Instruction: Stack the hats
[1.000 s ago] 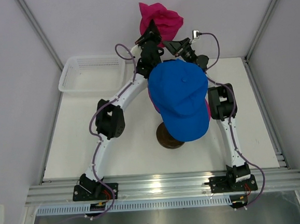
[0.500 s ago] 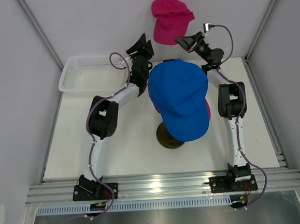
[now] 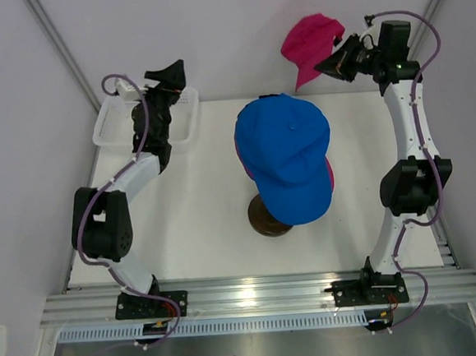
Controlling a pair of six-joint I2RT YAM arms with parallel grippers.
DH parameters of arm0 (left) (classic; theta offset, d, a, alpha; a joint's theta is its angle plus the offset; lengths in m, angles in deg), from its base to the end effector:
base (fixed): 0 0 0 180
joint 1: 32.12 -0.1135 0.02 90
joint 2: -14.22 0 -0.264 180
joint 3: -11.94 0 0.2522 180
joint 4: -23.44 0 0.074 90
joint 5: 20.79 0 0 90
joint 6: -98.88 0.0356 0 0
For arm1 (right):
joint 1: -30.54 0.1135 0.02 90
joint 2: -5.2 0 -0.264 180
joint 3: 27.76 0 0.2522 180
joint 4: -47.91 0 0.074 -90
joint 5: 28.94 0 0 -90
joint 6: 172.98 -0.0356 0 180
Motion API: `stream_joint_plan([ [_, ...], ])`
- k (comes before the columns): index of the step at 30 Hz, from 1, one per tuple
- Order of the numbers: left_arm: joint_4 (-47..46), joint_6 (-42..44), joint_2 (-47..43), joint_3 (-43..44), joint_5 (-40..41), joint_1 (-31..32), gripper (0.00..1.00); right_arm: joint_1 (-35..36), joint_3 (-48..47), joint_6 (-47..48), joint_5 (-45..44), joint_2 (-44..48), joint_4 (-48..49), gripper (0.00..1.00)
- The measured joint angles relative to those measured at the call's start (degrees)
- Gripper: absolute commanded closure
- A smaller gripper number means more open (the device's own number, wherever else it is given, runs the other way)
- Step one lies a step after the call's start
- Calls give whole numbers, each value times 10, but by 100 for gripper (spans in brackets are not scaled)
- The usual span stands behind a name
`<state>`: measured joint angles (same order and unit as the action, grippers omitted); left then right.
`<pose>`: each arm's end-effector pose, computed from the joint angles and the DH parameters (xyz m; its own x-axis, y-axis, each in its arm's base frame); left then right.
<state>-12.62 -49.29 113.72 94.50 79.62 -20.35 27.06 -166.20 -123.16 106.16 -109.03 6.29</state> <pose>0.4006 -0.0769 0.3361 0.1407 -0.8829 -0.4480 0.2901 0.4694 -0.8340 0.4536 -0.0023 0.4280 -0.6358 0.4949 -0.5923 -0.2900 0.5579 0.7776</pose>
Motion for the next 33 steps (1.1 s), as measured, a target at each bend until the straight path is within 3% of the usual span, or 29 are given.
stream_joint_plan([
  [7,52,333,-78,6,-49,61,0,5,26,128,-28,4,-311,100],
  [11,83,454,-89,4,-66,62,1,-1,74,156,-15,7,-360,100],
  [15,131,516,-89,3,-90,59,0,-14,155,134,25,28,-298,100],
  [18,149,531,-89,3,-110,59,0,-16,162,117,61,27,-238,100],
  [26,233,547,-89,35,-143,58,1,-9,-114,92,116,-89,-204,100],
  [29,246,548,-89,49,-148,55,0,-17,-137,28,146,-92,-134,100],
  [33,252,551,-99,49,-157,50,1,-14,-101,-116,155,-69,33,100],
])
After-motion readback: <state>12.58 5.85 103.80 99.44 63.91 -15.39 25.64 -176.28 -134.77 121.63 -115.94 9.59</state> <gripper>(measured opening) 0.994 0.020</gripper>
